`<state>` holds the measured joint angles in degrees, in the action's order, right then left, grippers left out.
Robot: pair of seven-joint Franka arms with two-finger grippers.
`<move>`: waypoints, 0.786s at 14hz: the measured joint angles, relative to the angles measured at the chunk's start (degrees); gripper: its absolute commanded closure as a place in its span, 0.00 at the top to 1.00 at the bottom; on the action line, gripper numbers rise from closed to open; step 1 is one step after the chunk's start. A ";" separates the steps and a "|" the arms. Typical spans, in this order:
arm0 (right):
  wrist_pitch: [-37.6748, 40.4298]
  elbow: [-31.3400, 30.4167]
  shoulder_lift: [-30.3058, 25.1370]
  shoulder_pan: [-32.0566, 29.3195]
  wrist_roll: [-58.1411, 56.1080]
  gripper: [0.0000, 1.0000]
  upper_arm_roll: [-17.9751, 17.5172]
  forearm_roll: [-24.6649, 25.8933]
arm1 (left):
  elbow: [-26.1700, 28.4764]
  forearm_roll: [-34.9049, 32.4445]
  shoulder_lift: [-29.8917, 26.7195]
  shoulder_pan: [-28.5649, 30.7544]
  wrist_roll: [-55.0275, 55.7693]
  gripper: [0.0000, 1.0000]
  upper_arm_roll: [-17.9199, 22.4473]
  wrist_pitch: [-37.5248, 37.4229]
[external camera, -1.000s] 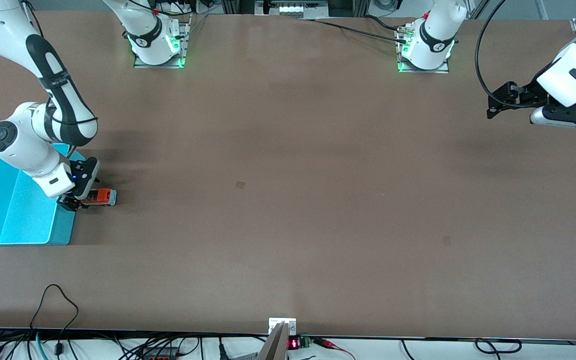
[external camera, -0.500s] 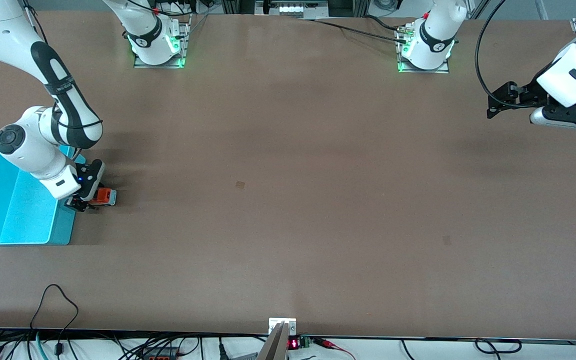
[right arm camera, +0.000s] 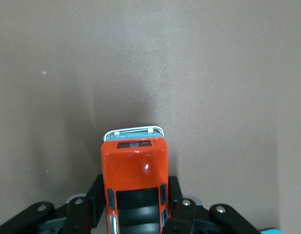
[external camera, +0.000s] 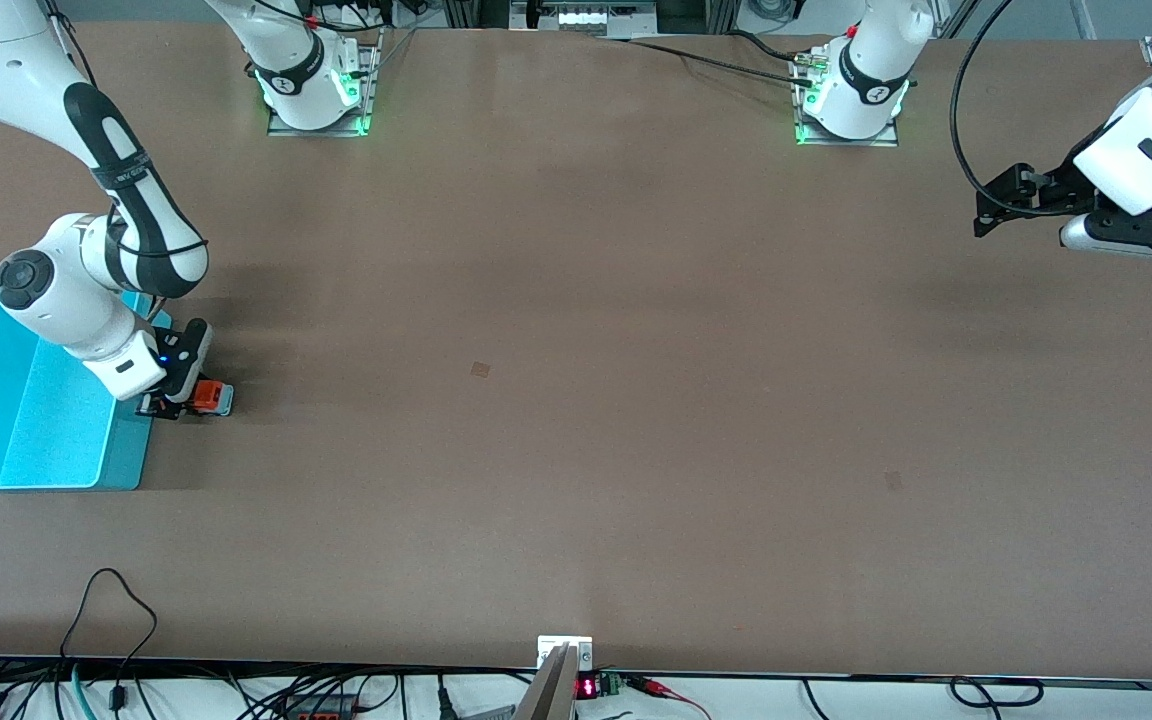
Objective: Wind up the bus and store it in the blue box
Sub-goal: 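Lift the car and lower it into the cyan box with the right gripper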
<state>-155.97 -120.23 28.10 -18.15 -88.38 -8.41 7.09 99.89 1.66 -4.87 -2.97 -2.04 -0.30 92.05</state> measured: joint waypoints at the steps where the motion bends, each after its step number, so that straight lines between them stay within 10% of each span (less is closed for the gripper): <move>1: -0.09 0.15 0.00 -0.02 1.81 0.00 -0.03 -0.71 | -0.03 0.00 0.00 0.00 0.02 1.00 0.00 -0.04; 11: 16.95 8.41 -8.13 1.27 38.12 0.00 -4.01 -2.64 | -0.08 0.00 0.00 -0.01 0.27 1.00 -0.01 -0.19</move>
<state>-139.03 -111.82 19.97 -16.88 -50.26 -12.42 4.45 99.81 1.66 -4.87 -2.99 -1.77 -0.31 91.86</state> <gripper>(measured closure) 0.454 0.000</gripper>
